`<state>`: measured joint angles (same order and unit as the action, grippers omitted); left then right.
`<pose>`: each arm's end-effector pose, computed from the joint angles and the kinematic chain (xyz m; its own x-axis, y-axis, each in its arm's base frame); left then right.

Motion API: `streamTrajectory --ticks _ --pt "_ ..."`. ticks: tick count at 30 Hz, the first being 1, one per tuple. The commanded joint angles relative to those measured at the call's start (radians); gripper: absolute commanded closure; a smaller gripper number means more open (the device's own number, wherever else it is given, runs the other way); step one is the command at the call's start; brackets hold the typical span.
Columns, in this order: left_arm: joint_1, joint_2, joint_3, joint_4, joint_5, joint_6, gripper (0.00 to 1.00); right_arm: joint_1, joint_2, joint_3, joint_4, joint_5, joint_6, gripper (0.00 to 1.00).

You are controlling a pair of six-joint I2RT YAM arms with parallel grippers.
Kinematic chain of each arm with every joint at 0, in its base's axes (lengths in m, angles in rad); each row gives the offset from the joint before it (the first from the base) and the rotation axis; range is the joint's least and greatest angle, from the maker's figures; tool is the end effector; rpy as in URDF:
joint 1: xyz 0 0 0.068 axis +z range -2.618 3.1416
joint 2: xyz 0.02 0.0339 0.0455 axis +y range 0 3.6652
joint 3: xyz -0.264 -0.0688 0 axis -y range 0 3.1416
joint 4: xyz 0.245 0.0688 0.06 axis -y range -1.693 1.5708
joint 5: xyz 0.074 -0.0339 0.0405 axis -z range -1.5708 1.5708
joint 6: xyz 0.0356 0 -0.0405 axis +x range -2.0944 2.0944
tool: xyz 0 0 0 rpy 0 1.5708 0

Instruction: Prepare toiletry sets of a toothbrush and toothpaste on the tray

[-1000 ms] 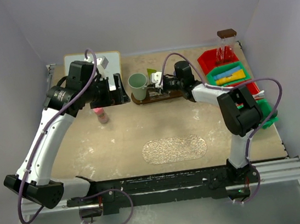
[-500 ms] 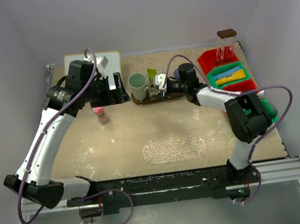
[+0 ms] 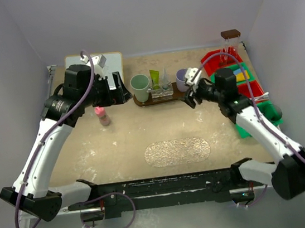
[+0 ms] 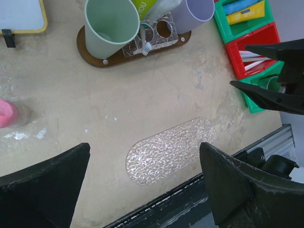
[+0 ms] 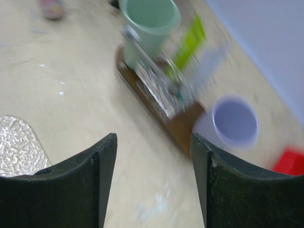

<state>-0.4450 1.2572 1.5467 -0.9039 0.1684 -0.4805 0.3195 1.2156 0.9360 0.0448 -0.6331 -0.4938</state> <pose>0.2189 -0.1110 0.4292 -0.7147 -0.1640 -0.6799 0.2454 0.8515 -0.4634 0.2593 0.1080 0.3272 0.1845 -0.3415 -0.9216 -0.8087 0.4802 -0.3398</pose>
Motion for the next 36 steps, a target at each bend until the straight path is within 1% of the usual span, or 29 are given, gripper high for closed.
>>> streamTrajectory --ticks 1,4,6,8,9,11,13,14,16,19,20,22,27,29,32,36 --pt "0.009 -0.055 -0.058 0.153 -0.002 -0.020 0.06 -0.064 -0.163 -0.112 -0.156 0.424 0.339 0.33" --pt "0.009 -0.059 -0.086 0.190 0.001 -0.017 0.07 -0.087 -0.238 -0.130 -0.249 0.718 0.564 0.23" --pt "0.009 -0.054 -0.089 0.198 -0.001 -0.007 0.07 -0.119 -0.260 -0.110 -0.352 0.892 0.682 0.23" --pt "0.009 -0.049 -0.086 0.202 -0.003 0.009 0.07 -0.175 -0.273 -0.096 -0.424 0.982 0.788 0.24" --pt "0.009 -0.046 -0.085 0.202 -0.004 0.017 0.07 -0.215 -0.273 -0.086 -0.446 0.986 0.833 0.24" --pt "0.009 -0.040 -0.084 0.199 0.006 0.034 0.07 -0.314 -0.252 -0.064 -0.467 0.927 0.906 0.27" --pt "0.009 -0.036 -0.089 0.194 0.012 0.050 0.07 -0.408 -0.207 -0.022 -0.488 0.865 0.945 0.31" --pt "0.009 -0.037 -0.094 0.192 0.013 0.057 0.07 -0.433 -0.185 -0.001 -0.485 0.857 0.956 0.32" --pt "0.009 -0.036 -0.101 0.190 0.008 0.071 0.07 -0.444 -0.141 0.036 -0.466 0.881 0.976 0.32" --pt "0.009 -0.012 -0.088 0.184 0.020 0.084 0.07 -0.487 -0.051 0.109 -0.491 0.980 1.089 0.35" --pt "0.009 -0.001 -0.082 0.185 0.022 0.089 0.07 -0.510 -0.010 0.128 -0.492 0.983 1.129 0.36" --pt "0.009 0.027 -0.068 0.187 0.017 0.105 0.07 -0.541 0.047 0.154 -0.478 0.971 1.172 0.42" --pt "0.018 0.115 -0.006 0.140 -0.007 0.177 0.07 -0.551 0.140 0.160 -0.449 1.071 1.302 0.47" --pt "0.020 0.144 -0.002 0.144 -0.003 0.196 0.06 -0.560 0.186 0.168 -0.438 1.085 1.291 0.49" --pt "0.023 0.188 0.023 0.140 0.003 0.227 0.07 -0.575 0.253 0.203 -0.465 1.111 1.282 0.49" --pt "0.029 0.235 0.055 0.134 0.003 0.267 0.07 -0.606 0.299 0.207 -0.469 1.104 1.308 0.57"
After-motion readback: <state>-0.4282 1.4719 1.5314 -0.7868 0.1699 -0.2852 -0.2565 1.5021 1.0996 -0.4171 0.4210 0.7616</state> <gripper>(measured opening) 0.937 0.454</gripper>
